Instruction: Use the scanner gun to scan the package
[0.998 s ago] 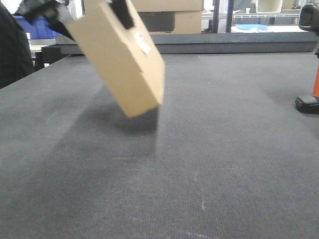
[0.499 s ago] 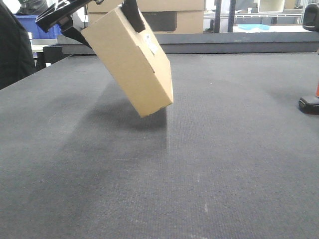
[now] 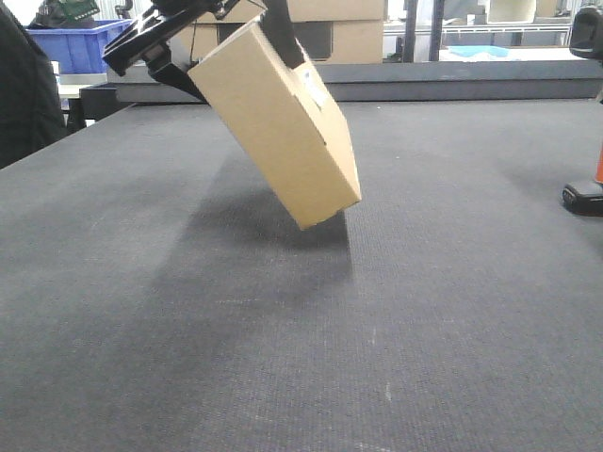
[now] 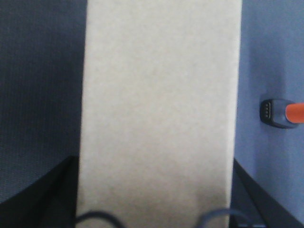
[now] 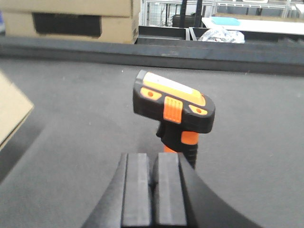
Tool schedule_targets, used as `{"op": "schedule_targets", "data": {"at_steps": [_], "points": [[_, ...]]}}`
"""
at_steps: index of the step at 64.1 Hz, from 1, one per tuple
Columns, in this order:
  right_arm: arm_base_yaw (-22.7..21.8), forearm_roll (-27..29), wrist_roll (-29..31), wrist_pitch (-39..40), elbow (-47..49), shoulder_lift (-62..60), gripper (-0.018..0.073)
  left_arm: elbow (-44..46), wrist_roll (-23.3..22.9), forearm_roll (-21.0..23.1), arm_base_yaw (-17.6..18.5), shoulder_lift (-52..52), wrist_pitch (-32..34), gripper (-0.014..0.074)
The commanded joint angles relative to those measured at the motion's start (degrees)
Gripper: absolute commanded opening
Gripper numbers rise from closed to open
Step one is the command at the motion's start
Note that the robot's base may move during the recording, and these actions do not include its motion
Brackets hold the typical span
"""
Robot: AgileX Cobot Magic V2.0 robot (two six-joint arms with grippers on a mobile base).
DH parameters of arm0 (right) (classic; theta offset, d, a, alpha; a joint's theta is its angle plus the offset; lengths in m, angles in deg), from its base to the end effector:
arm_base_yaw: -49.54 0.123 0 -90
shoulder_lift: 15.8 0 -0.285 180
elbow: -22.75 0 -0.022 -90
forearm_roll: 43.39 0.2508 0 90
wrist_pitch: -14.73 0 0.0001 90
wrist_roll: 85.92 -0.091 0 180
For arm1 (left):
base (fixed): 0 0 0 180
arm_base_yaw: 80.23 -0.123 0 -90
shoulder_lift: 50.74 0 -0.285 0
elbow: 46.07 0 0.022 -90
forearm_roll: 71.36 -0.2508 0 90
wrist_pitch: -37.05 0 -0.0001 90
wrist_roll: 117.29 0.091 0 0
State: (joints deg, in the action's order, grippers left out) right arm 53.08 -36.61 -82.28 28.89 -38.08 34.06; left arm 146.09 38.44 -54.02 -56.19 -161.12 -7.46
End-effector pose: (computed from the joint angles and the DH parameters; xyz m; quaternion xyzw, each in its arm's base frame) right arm 0.1489 0.0066 0.2623 0.0057 0.7467 0.0268 0.6645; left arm 0.3631 -0.1828 0.3065 -0.0700 0.9366 -0.2520 0.2332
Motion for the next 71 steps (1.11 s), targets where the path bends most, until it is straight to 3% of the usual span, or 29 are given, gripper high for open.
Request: {"op": "schedule_targets", "data": {"at_steps": [1, 11, 23, 42, 49, 59, 71], "points": [[-0.13, 6.23, 0.39, 5.54, 0.34, 5.98, -0.0162, 0.54, -0.22, 0.51, 0.29, 0.43, 0.83, -0.0111], [-0.13, 8.61, 0.39, 19.15, 0.34, 17.86, -0.0162, 0.54, -0.22, 0.39, 0.29, 0.43, 0.31, -0.0111], [-0.13, 8.05, 0.39, 28.78, 1.70, 30.49, -0.0162, 0.54, -0.22, 0.39, 0.29, 0.43, 0.31, -0.0111], [-0.13, 8.02, 0.39, 27.97, 9.20, 39.16, -0.0151, 0.54, 0.19, 0.14, 0.29, 0.43, -1.02, -0.0111], [-0.13, 8.02, 0.39, 25.57, 10.81, 39.50, 0.0014, 0.54, 0.19, 0.14, 0.29, 0.43, -1.13, -0.0111], [-0.13, 8.32, 0.39, 25.28, 11.05, 39.61, 0.0379, 0.54, 0.19, 0.03, 0.29, 0.43, -1.07, -0.0111], [-0.13, 10.03, 0.39, 27.59, 11.05, 42.94, 0.0563, 0.54, 0.19, -0.08, 0.29, 0.43, -1.07, -0.0111]]}}
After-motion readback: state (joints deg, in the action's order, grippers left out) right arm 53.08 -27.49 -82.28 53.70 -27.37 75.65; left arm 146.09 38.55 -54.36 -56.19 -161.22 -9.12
